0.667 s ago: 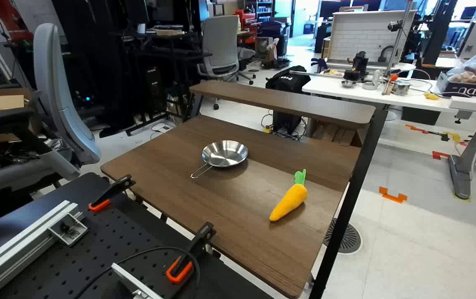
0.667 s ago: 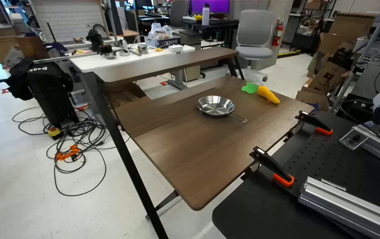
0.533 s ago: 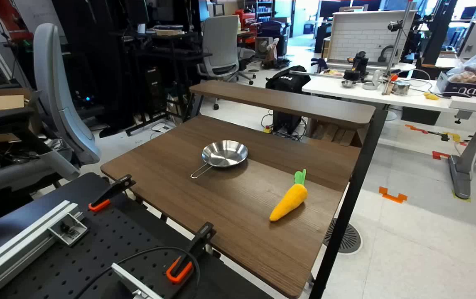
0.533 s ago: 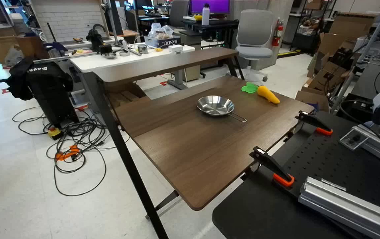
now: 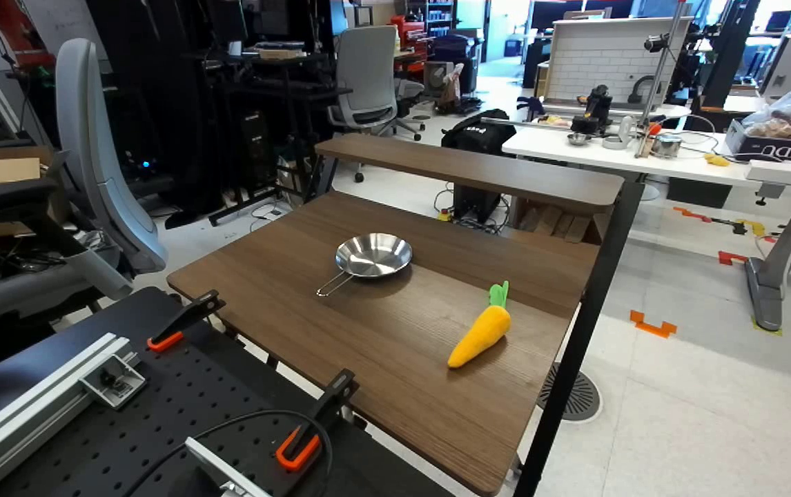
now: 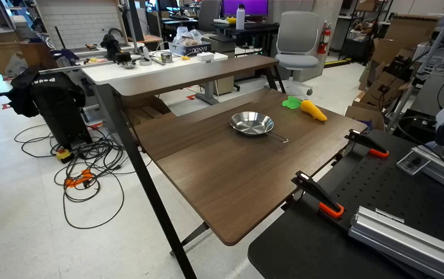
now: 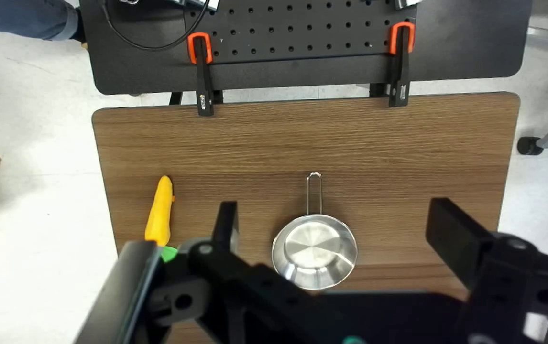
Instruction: Pick up the orange plush toy from the table and put it in the silver pan
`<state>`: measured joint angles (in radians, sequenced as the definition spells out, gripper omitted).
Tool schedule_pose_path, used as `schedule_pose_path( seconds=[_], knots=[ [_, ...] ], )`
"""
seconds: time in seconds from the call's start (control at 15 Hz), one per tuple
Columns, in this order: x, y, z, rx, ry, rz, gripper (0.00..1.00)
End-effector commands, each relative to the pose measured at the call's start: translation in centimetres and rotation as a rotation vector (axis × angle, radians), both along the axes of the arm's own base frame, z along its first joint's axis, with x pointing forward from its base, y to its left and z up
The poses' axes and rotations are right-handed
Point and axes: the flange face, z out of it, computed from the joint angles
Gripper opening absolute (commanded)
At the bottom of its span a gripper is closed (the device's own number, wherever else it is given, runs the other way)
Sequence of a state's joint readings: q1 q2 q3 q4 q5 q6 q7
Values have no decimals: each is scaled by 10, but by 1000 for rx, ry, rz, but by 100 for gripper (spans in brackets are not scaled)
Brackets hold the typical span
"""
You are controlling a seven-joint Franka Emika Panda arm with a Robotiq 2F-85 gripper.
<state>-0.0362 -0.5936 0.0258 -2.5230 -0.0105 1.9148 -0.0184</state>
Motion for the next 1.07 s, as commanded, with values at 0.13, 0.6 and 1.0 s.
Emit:
schedule_pose_path(
  seconds=[0.13, 0.6, 1.0],
  knots=[
    [4, -8, -19, 14, 36, -16, 100],
    [20, -41, -67, -3, 15, -60, 100],
    [46, -77, -126, -8, 5, -114, 100]
  ],
)
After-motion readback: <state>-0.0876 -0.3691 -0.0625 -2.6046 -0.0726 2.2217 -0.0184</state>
